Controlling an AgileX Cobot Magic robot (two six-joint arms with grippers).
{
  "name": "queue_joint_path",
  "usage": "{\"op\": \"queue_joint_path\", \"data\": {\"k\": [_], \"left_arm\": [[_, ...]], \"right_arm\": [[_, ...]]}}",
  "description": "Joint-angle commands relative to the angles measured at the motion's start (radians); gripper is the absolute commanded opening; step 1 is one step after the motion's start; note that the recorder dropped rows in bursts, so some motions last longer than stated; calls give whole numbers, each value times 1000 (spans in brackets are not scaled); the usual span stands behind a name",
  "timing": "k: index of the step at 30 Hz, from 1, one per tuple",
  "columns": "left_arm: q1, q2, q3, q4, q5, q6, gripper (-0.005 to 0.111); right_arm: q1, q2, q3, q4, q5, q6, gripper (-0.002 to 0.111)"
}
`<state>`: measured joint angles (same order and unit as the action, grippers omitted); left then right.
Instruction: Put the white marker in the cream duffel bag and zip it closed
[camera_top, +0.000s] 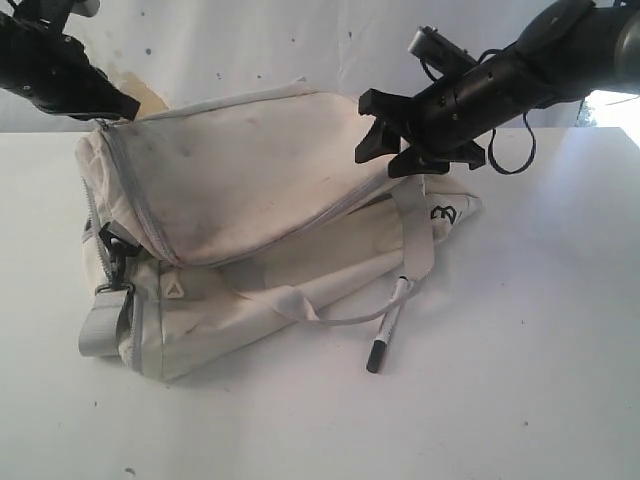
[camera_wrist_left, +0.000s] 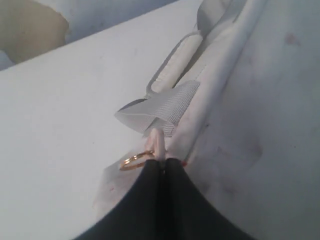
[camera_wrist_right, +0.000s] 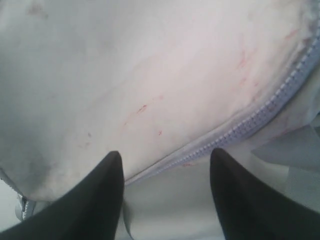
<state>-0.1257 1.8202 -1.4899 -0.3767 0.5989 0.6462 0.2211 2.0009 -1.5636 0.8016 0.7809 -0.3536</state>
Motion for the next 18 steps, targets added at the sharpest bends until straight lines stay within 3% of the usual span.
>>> {"op": "queue_joint_path", "data": {"k": [1,6,8,14,18], "left_arm": [[-35,-57,72,-80,-90,181,0],[-67,-62,150,-129,-90,448,0],[-74,-64,168,-129,-41,605,0],[-77,-64,170,-84,53,862,0],[-77,-47,175,-61,84,876,0]], "right_arm": [[-6,-11,1,17,-16,-77,50],[-6,-11,1,17,-27,-93,50],[-6,-11,1,17,-23,-94,50],[-6,-11,1,17,-23,-94,50],[-6,-11,1,17,0,-94,50]]}}
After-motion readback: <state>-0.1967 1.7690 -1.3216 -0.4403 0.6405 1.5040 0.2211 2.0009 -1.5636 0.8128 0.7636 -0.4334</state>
